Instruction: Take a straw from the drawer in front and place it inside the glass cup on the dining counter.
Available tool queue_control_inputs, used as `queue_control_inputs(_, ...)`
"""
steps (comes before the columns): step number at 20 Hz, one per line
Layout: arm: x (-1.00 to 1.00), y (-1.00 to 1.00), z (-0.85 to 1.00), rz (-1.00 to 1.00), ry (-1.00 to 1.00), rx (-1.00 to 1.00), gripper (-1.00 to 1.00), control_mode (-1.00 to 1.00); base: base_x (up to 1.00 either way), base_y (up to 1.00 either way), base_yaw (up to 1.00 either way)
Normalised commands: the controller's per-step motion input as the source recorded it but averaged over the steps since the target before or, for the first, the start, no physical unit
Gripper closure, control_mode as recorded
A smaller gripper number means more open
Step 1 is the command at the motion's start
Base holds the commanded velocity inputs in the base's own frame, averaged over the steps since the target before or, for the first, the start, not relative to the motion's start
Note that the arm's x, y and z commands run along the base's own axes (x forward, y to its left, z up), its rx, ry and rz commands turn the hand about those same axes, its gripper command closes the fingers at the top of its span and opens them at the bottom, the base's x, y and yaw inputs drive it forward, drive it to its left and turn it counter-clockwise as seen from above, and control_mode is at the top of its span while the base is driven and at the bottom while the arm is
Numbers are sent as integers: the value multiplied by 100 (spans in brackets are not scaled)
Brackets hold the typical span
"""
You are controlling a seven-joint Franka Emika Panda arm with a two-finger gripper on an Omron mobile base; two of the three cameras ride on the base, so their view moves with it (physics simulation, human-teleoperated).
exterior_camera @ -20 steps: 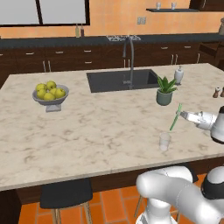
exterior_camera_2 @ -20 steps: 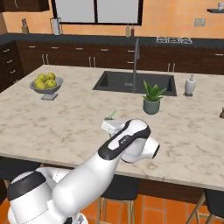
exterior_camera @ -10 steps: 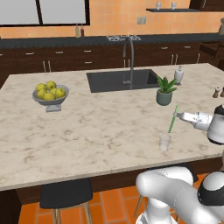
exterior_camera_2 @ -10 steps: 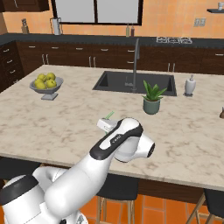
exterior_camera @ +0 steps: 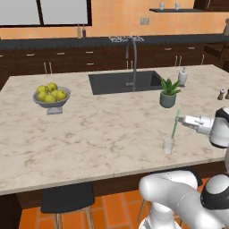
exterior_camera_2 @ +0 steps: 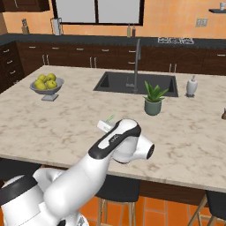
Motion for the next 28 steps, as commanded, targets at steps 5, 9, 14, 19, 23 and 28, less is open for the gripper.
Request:
queue_control_inputs(5, 32, 0, -20, 0, 2, 1, 100, -100, 0, 0, 0)
queue_control_inputs(9, 27, 0, -23, 0, 3, 1, 100, -100, 0, 0, 0)
queue_control_inputs(14, 12, -16, -22, 0, 0, 0, 100, -100, 0, 0, 0)
queue_control_inputs(19, 0, -24, -25, 0, 0, 0, 100, -100, 0, 0, 0)
queue_control_inputs(23, 4, -4, -18, 0, 0, 0, 100, -100, 0, 0, 0)
queue_control_inputs(28, 6, 0, -12, 0, 0, 1, 100, -100, 0, 0, 0)
